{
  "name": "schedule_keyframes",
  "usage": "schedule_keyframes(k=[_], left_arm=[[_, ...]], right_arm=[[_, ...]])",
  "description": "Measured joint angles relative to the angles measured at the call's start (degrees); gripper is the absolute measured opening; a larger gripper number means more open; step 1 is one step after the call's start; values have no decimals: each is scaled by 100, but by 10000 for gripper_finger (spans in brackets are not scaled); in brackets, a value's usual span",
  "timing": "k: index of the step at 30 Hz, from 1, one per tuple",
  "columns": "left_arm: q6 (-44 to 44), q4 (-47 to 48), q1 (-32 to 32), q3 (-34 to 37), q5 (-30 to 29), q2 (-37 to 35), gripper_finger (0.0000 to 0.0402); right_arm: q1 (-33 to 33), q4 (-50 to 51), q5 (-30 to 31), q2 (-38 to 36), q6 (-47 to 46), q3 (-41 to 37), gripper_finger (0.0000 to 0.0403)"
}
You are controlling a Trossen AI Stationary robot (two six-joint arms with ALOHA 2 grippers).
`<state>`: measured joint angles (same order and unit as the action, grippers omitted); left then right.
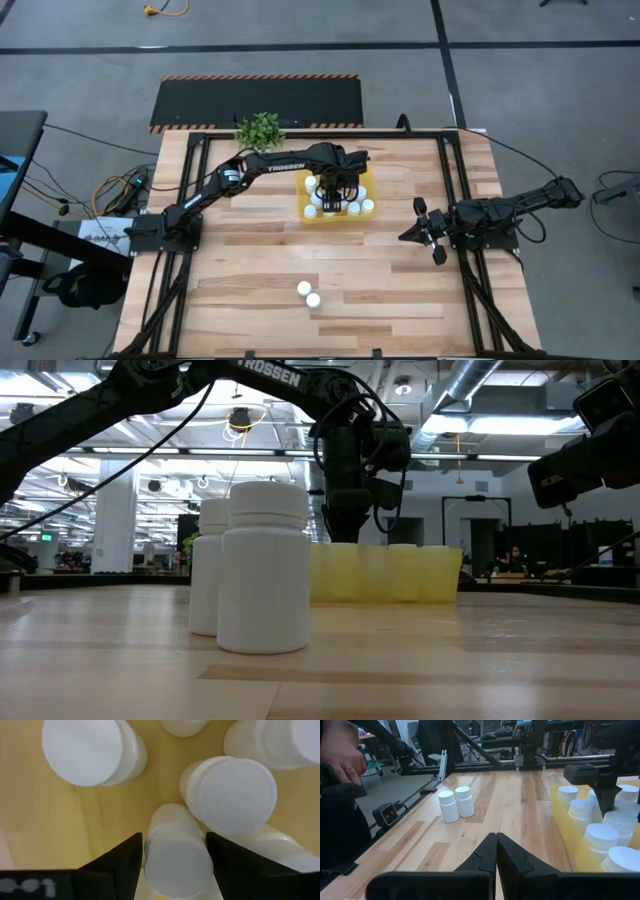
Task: Pick and place pill bottles into a basket
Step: Put the white medicine bottle into the yellow bin
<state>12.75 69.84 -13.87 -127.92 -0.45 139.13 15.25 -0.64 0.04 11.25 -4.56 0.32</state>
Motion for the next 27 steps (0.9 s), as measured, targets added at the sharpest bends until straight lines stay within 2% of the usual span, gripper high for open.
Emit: schedule_keyframes(k=[8,16,22,27], left_arm=[[12,-10,0,-7,2,-2,208],[59,198,0,-316,-4,-9,208],[59,579,2,-678,-36,-13,208],[60,786,31,-695,-44,-234,208]], right_arm=[[-2,2,2,0,0,0,1],[-2,0,1,0,0,0,1],[-1,1,2,0,0,0,1],[0,0,2,-2,0,-2,1]])
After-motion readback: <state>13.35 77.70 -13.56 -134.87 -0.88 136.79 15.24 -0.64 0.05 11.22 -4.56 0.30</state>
